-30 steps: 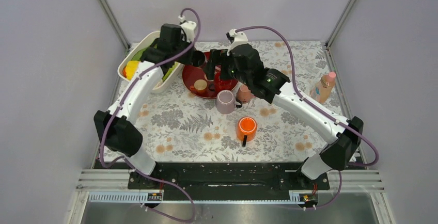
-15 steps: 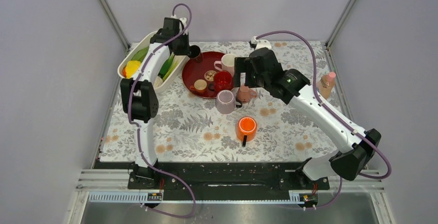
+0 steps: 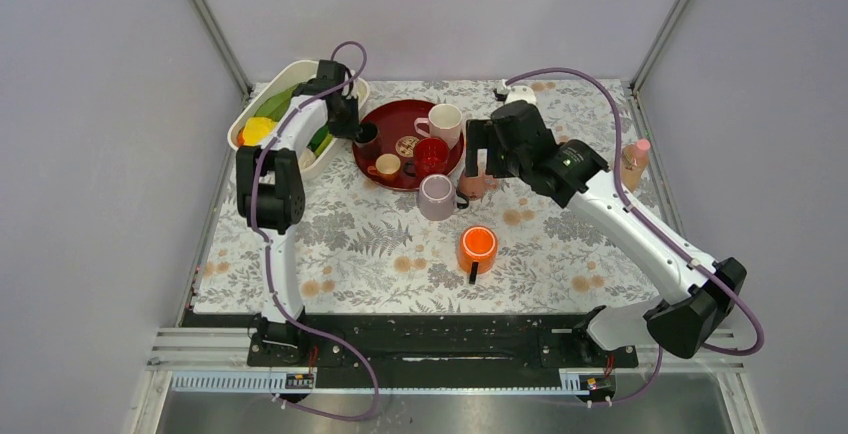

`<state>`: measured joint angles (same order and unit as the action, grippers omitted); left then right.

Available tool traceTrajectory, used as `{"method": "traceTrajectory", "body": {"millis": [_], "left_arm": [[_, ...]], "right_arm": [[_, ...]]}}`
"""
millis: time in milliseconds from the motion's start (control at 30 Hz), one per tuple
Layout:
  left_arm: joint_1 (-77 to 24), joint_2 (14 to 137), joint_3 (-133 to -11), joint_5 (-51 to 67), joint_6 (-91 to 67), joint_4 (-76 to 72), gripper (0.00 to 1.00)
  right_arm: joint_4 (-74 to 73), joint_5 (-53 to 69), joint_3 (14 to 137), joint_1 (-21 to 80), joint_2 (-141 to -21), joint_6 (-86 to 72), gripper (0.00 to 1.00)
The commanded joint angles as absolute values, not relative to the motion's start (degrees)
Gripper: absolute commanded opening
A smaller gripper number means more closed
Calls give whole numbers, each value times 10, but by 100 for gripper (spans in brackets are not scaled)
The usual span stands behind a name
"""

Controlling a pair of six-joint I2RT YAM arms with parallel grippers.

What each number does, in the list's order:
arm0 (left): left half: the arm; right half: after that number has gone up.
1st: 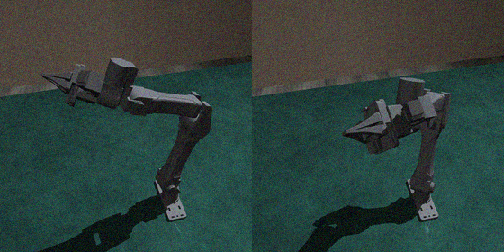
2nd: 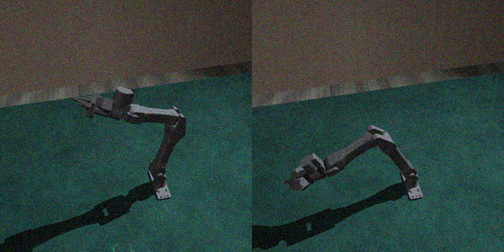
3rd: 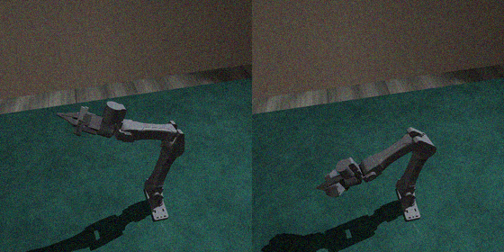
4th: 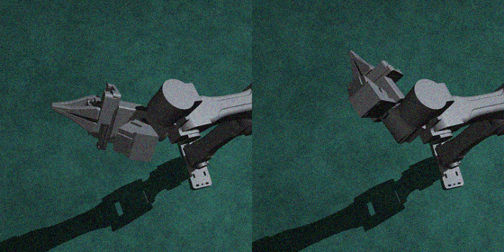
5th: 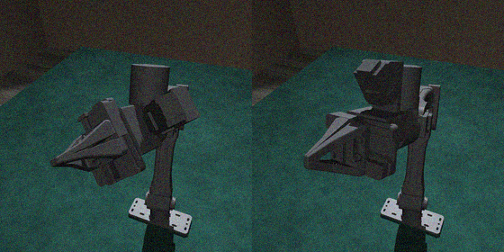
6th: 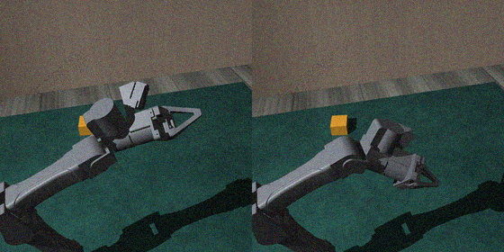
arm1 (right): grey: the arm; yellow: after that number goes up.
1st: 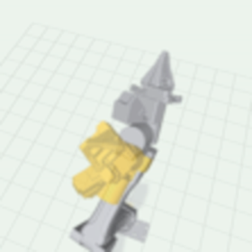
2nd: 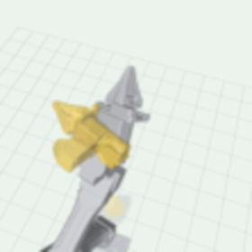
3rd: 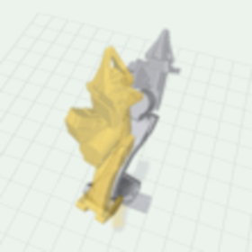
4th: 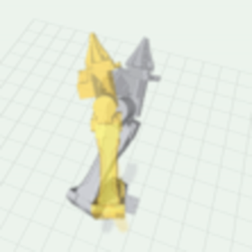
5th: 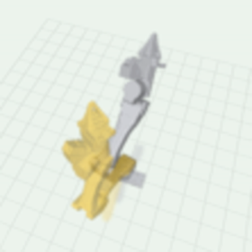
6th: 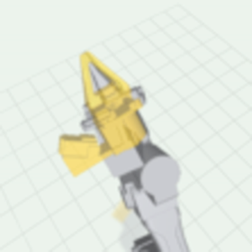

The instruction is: Turn the mug right side up

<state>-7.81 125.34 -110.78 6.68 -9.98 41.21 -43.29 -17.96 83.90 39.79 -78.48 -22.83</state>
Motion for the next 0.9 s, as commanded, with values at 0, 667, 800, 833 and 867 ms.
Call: {"method": "traceTrajectory", "body": {"millis": [0, 667, 800, 833, 867], "left_arm": [[-75, 1211, -1077, 71, -104, 405, 0], [-79, 1136, -1118, 120, -52, 435, 66], [-80, 1067, -1117, 149, -8, 456, 76], [-80, 1051, -1113, 151, -5, 463, 77], [-80, 1037, -1106, 150, 7, 467, 78]], "right_arm": [[-451, -178, 813, 394, -766, -220, 100], [-444, 87, 713, 392, -792, 8, 99], [-584, -62, 748, 409, -802, -182, 99], [-599, -100, 734, 420, -786, -240, 99], [-607, -143, 715, 443, -767, -298, 99]]}}
